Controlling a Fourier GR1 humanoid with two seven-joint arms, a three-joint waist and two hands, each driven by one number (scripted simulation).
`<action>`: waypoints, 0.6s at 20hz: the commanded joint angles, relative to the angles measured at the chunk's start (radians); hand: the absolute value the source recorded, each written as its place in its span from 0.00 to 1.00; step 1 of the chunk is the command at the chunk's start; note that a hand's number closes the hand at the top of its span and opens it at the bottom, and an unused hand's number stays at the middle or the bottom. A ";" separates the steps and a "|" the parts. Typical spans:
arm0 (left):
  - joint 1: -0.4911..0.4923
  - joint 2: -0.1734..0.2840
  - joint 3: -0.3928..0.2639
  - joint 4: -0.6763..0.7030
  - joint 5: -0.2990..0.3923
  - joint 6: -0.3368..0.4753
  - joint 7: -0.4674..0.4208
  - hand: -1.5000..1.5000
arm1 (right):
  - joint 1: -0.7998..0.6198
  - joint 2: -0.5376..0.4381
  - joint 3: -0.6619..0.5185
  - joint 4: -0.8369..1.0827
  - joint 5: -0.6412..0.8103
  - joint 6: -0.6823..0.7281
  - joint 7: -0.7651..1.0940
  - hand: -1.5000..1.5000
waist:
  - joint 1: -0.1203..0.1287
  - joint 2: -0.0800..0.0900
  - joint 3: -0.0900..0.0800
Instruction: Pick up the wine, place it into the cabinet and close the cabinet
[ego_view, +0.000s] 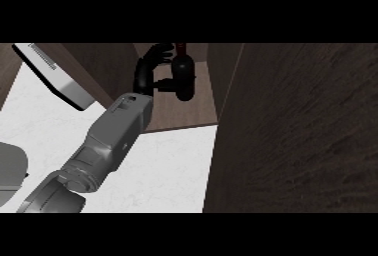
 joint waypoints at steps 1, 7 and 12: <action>0.000 0.026 -0.001 0.031 -0.015 0.037 -0.041 0.00 | 0.051 -0.027 0.018 -0.127 -0.033 0.011 0.029 0.00 | -0.012 0.004 0.000; -0.044 0.016 -0.011 0.071 -0.035 0.113 -0.013 0.00 | 0.051 -0.032 0.012 -0.131 -0.039 0.020 0.017 0.00 | -0.020 0.005 0.000; -0.024 0.054 0.017 0.032 -0.010 -0.038 -0.063 0.00 | 0.068 -0.040 0.007 -0.131 -0.050 0.028 -0.001 0.00 | 0.000 0.000 -0.001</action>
